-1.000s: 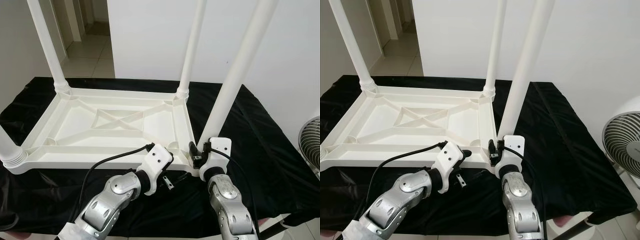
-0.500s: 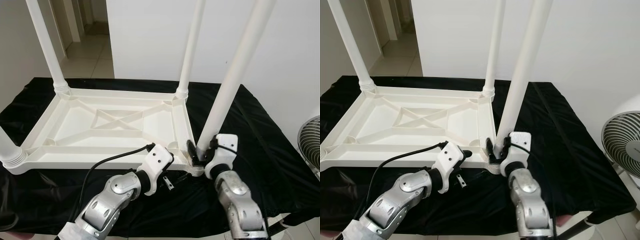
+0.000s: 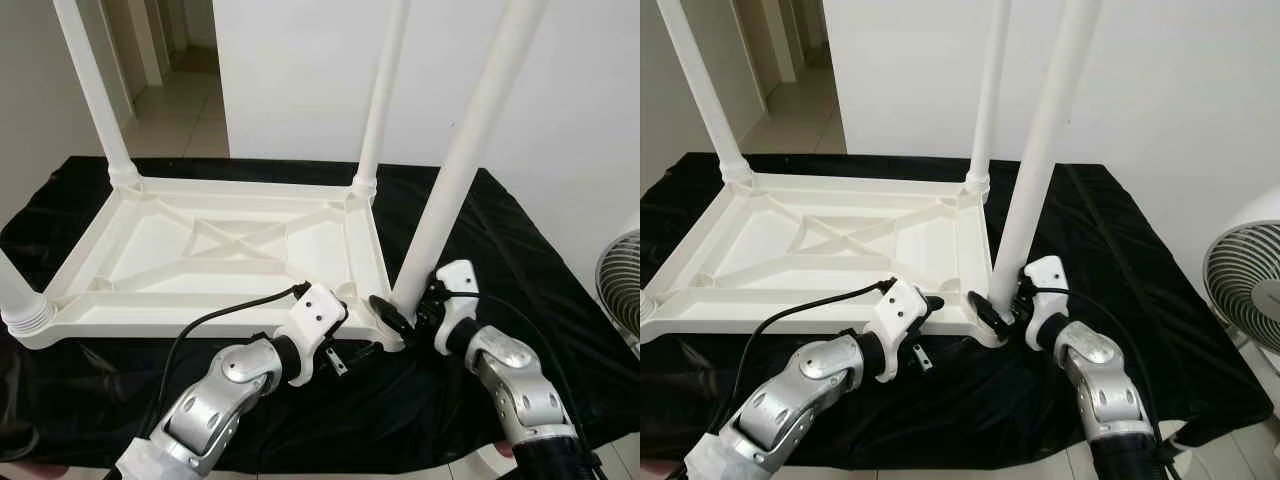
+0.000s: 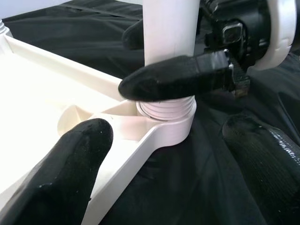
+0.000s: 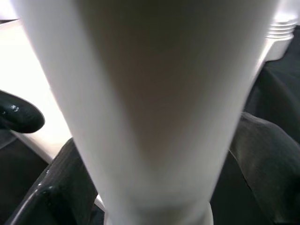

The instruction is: Building children table

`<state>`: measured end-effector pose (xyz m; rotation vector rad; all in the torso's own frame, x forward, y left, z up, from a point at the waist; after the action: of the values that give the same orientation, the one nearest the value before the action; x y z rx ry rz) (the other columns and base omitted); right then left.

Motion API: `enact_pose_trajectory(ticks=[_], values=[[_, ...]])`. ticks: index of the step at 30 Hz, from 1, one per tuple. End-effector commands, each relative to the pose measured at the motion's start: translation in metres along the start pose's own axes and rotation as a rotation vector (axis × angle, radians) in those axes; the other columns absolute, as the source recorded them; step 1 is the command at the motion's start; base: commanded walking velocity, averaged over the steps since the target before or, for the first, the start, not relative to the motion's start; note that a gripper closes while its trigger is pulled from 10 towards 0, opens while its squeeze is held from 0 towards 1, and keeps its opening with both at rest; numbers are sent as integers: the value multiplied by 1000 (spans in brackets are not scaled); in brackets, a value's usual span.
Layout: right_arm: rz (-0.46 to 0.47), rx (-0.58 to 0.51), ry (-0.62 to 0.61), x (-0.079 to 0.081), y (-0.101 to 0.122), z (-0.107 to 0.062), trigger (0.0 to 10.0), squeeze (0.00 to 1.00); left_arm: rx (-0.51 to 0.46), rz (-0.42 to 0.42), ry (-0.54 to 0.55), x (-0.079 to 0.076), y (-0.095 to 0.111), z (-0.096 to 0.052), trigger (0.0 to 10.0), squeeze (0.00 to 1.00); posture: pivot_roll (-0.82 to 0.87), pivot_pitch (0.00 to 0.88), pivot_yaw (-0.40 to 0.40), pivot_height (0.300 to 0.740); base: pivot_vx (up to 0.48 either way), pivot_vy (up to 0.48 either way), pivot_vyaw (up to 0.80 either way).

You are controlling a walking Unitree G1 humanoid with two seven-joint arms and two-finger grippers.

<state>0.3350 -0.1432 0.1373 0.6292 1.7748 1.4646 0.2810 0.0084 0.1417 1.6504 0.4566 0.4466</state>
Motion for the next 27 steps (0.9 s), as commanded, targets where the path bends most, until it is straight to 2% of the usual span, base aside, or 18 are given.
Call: enact_pose_trajectory(ticks=[1, 8, 9, 11, 13, 26, 27], values=[[-10, -1, 28, 1, -1, 2, 10000, 0, 16, 10, -66, -4, -1, 0, 10000, 0, -12, 0, -25, 740, 0, 0, 0], [-10, -4, 108, 7, -6, 17, 10000, 0, 13, 14, -66, -4, 2, 1, 10000, 0, 3, 0, -19, 740, 0, 0, 0], [-9, -5, 116, 7, -6, 19, 4627, 0, 13, 14, -66, -4, 2, 1, 10000, 0, 4, 0, -18, 740, 0, 0, 0], [-7, -10, 126, 7, -8, 20, 4627, 0, 14, 14, -67, -4, 2, 1, 10000, 0, 4, 0, -17, 740, 0, 0, 0], [-3, -17, 137, 8, -9, 22, 0, 0, 15, 14, -69, -4, 2, 1, 10000, 0, 5, 0, -16, 740, 0, 0, 0], [57, -28, 167, 20, -18, 17, 0, 0, 20, 10, -77, -7, 0, 0, 10000, 0, -7, 0, -11, 740, 0, 0, 0], [59, -34, 154, 20, -17, 16, 980, 0, 20, 9, -80, -8, 1, 1, 10000, 0, -12, 0, -14, 740, 0, 0, 0]])
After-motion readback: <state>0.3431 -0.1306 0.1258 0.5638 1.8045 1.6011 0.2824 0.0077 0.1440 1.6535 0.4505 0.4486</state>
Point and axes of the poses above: a point about 5 cm out from each wrist's last joint towards the gripper, its own z axis pointing out of the wrist towards the gripper, its own y axis along the axis of the wrist's last joint, x = y × z, the point moved 4 cm from there along z, pointing out of the wrist towards the gripper, and after that the axes turned 5 degrees about -z, right-handed, at the moved point
